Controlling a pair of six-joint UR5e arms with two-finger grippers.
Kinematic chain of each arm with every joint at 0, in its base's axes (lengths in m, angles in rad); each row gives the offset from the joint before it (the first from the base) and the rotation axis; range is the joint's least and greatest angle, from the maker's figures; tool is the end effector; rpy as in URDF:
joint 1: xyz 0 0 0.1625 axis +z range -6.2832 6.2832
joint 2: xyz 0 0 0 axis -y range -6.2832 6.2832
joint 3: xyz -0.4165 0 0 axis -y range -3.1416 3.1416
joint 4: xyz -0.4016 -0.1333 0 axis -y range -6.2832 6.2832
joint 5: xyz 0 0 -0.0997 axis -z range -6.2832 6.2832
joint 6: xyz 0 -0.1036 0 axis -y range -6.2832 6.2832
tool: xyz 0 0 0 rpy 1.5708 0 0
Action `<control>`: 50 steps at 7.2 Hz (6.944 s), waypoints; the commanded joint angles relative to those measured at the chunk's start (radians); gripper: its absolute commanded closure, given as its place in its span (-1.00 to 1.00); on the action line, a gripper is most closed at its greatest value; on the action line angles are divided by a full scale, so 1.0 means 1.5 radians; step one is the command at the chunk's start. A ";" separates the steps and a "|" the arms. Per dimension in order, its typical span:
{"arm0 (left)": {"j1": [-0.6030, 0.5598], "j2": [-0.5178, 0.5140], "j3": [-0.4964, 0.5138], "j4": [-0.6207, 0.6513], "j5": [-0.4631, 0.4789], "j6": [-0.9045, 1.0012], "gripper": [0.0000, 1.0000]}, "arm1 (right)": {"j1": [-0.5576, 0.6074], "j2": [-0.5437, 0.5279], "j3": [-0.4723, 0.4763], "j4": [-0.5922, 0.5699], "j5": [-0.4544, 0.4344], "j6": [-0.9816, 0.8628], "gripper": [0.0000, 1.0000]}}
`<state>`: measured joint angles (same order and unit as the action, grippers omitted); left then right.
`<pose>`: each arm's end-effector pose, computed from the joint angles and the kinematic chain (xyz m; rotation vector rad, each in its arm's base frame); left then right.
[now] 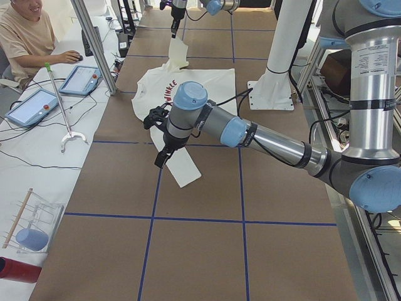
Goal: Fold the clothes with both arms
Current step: 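Lift the sleeve with the right gripper and fold it across the shirt body, then release the sleeve and withdraw the right gripper while the left gripper grasps the other cuff, then fold the held sleeve with the left gripper across the shirt body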
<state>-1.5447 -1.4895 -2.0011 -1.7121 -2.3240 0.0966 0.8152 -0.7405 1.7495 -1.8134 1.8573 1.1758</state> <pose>-0.0502 -0.4686 0.4600 0.4937 0.7227 0.2994 -0.3783 -0.5533 0.1061 0.2096 -0.7833 0.2873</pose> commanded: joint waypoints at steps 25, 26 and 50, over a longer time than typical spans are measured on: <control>0.503 0.104 0.215 -0.564 0.291 -0.306 -0.82 | 0.299 -0.557 0.179 0.174 0.280 -0.611 -1.00; 0.525 0.101 0.215 -0.564 0.291 -0.325 -0.55 | 0.300 -0.557 0.179 0.174 0.280 -0.611 -1.00; 0.662 -0.807 0.446 0.110 0.506 -0.865 1.00 | 0.308 -0.559 0.173 0.174 0.275 -0.601 -1.00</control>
<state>-0.6298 -2.5556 -1.5290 -1.5412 -1.6298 -1.0686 1.2760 -1.5769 2.0082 -1.5536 2.2697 0.2737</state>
